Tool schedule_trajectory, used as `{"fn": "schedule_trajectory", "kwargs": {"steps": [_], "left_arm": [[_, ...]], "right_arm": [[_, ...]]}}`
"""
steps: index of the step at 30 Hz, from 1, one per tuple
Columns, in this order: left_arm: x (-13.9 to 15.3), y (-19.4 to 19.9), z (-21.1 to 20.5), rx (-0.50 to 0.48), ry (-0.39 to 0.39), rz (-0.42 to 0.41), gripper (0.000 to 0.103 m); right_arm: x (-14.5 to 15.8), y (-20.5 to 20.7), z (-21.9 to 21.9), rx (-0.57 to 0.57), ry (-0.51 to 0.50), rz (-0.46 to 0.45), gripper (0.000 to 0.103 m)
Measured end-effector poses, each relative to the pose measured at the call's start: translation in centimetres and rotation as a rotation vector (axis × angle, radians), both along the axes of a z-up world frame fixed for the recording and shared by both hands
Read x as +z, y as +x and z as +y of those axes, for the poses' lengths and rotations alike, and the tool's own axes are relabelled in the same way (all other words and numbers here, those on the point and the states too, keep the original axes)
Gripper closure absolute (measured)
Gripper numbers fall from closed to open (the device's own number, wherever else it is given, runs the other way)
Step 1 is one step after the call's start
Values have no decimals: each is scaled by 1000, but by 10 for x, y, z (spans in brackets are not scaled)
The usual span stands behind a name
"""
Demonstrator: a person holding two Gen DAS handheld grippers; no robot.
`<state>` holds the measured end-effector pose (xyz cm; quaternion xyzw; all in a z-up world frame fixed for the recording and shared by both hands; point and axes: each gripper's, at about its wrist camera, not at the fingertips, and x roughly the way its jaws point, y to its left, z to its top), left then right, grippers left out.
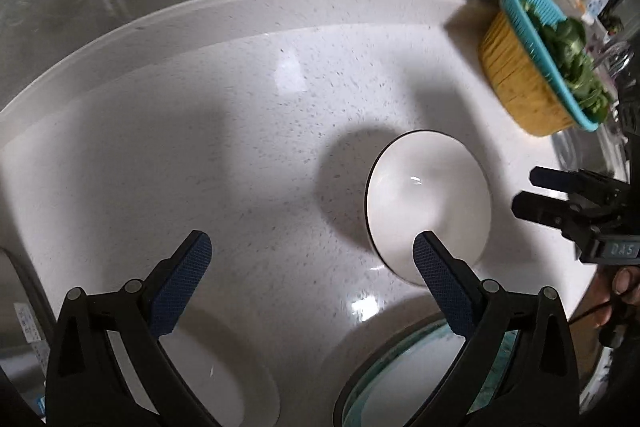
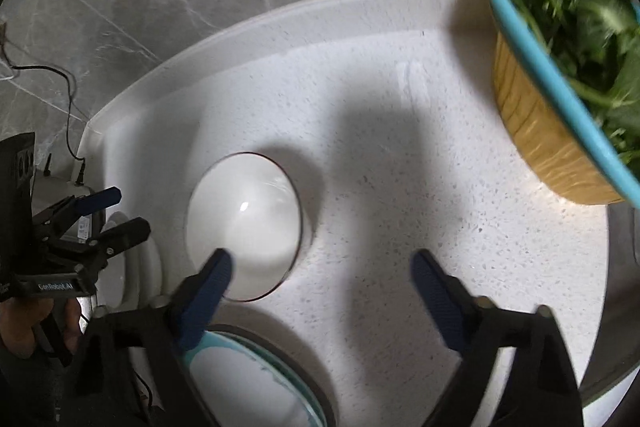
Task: Organize plates and bowls
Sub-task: 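Move both tools to the red-patterned white bowl and close them on its rim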
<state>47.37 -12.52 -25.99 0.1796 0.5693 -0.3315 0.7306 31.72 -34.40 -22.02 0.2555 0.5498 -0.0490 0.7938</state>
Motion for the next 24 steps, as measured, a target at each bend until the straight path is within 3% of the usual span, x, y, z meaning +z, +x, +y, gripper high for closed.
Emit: {"fn": "schedule_trajectory", "kwargs": {"steps": [2, 12, 14, 17, 24], "left_arm": [[-11, 0, -9, -7, 18, 10, 2], [-49, 8, -21, -7, 41, 42, 4], [-54, 8, -23, -12, 45, 51, 14], [-63, 10, -24, -9, 42, 88, 45], [-76, 9, -27, -8, 28, 129, 48]], "right_arm": [[-9, 5, -5, -1, 27, 14, 33], [-32, 33, 0, 62, 51, 61, 44], [-37, 38, 3, 71, 55, 78, 47], [-41, 44, 8, 77, 66, 90, 48], [-51, 50, 13, 78, 89, 115, 51]]}}
